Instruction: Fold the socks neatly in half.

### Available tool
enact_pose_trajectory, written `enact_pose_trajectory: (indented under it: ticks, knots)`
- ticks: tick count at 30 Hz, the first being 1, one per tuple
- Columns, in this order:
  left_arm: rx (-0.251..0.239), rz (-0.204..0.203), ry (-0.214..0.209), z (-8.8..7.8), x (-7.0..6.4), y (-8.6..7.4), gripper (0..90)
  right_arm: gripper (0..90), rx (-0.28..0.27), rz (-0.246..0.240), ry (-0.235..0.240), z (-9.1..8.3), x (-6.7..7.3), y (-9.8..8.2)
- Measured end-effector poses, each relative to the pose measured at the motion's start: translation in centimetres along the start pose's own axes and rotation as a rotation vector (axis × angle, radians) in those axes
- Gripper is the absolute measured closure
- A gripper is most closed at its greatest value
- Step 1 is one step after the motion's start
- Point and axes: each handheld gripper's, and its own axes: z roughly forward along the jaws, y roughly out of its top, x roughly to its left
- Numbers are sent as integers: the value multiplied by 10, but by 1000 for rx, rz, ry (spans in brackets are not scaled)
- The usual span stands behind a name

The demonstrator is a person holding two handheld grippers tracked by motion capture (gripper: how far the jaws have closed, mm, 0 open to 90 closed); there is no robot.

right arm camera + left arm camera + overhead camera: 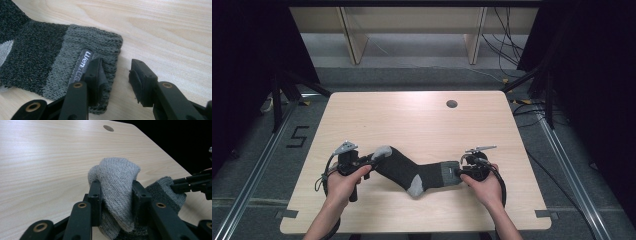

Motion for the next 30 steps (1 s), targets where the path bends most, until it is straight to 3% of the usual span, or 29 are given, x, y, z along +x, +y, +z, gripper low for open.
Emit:
enact_pose_trajectory:
  ticks: [3,9,16,19,22,27,30]
  knots:
    - [-1,14,6,-1,-2,2,665,613,17,-14,11,0,0,1]
    - [-6,13,6,-3,-3,4,666,612,13,4,15,2,4,2]
    - [-15,11,2,-4,-4,6,668,612,11,-18,12,3,5,3]
    - [-23,3,-16,-3,-4,8,668,612,6,0,5,3,7,3]
    - [-19,8,-5,-4,-5,9,668,611,13,-18,1,3,7,3]
    - [-19,20,-2,-5,-6,11,669,609,15,-3,20,4,9,5]
    - [-25,20,-5,-5,-7,12,670,609,12,-23,-10,5,9,5]
